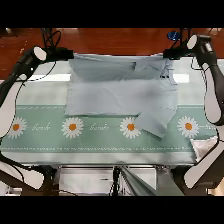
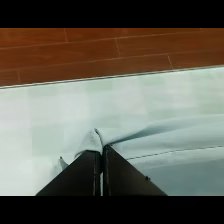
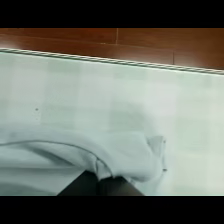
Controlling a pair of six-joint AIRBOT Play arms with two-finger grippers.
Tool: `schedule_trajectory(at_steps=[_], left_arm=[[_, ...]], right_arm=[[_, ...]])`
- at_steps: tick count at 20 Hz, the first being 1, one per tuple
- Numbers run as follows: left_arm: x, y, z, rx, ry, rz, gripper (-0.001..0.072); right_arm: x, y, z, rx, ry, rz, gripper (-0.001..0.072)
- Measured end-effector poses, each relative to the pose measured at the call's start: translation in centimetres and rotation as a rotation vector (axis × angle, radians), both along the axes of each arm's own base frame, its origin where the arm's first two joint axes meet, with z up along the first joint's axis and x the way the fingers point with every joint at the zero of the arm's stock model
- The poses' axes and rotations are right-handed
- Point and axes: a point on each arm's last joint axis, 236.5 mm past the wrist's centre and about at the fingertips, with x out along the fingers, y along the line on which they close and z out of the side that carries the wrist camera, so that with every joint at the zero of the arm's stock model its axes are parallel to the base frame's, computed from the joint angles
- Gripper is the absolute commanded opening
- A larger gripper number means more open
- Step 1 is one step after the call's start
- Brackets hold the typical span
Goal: Fold the shirts.
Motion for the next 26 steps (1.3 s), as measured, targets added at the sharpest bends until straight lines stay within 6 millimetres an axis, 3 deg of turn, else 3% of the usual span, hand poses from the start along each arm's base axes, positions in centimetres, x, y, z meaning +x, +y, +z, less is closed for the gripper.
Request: schedule_trajectory(at_steps=[2, 5, 9, 14, 19, 23, 24, 25, 26], left_arm=[[0.6, 0.2, -1.3, 0.006, -0.002, 0.01, 0.002], [0.4, 0.2, -1.8, 0.019, 0.021, -0.005, 0.0021], [-2.7, 0.1, -4.3, 0.066, 0.198, -0.095, 0.0021], [-6.5, -0.6, -8.3, 0.054, 0.411, -0.149, 0.0021], [-7.4, -0.4, -9.3, 0.023, 0.468, -0.14, 0.0023], [-7.0, -0.1, -9.2, 0.012, 0.455, -0.126, 0.0024], [-6.8, -0.2, -9.1, 0.006, 0.448, -0.121, 0.0058], [-6.4, -0.3, -8.7, -0.003, 0.434, -0.117, 0.0299], [-6.1, -0.3, -8.3, -0.011, 0.42, -0.113, 0.0508]], right_arm=[[0.4, -0.1, -1.5, 0.002, 0.005, -0.002, 0.0033], [0.1, -0.2, -1.9, 0.005, 0.025, -0.002, 0.0033], [-2.4, -0.4, -2.0, 0.003, 0.126, -0.001, 0.0033], [-5.5, -0.3, -4.8, 0.019, 0.293, -0.019, 0.0033], [-8.2, 0.0, -8.2, 0.044, 0.446, -0.049, 0.0033], [-8.6, 0.5, -9.0, 0.059, 0.47, -0.056, 0.0036], [-8.7, 0.5, -9.1, 0.06, 0.474, -0.059, 0.007], [-8.8, 0.5, -9.2, 0.062, 0.48, -0.062, 0.0197], [-8.9, 0.5, -9.1, 0.063, 0.483, -0.063, 0.0277]])
